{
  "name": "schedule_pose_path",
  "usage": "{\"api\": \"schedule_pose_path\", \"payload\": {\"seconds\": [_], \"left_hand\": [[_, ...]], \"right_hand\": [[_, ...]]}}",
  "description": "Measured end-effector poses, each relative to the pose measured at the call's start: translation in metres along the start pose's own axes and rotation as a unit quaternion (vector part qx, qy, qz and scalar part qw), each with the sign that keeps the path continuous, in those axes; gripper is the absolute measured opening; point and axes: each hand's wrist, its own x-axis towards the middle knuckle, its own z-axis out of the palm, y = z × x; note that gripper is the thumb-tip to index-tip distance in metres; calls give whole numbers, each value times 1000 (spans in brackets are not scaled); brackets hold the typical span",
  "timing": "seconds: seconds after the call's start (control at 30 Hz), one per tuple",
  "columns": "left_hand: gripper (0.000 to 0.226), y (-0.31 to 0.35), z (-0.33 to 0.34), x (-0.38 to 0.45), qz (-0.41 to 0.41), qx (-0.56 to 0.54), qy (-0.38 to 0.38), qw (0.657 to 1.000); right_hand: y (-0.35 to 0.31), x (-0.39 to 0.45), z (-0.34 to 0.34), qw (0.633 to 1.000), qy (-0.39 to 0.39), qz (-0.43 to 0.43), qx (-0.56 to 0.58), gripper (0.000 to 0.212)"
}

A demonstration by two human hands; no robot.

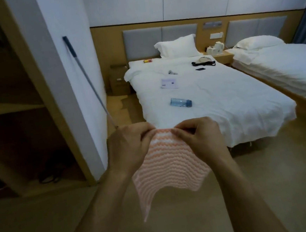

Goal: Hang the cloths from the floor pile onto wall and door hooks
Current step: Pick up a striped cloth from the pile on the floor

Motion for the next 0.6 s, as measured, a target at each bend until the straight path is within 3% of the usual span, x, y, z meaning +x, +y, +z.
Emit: {"api": "schedule_pose_path", "payload": {"seconds": [0.6], "left_hand": [[20, -225, -187, -31, -163, 130, 102, 973]], "right_hand": [[-204, 88, 241, 968, -144, -202, 48, 13]]}}
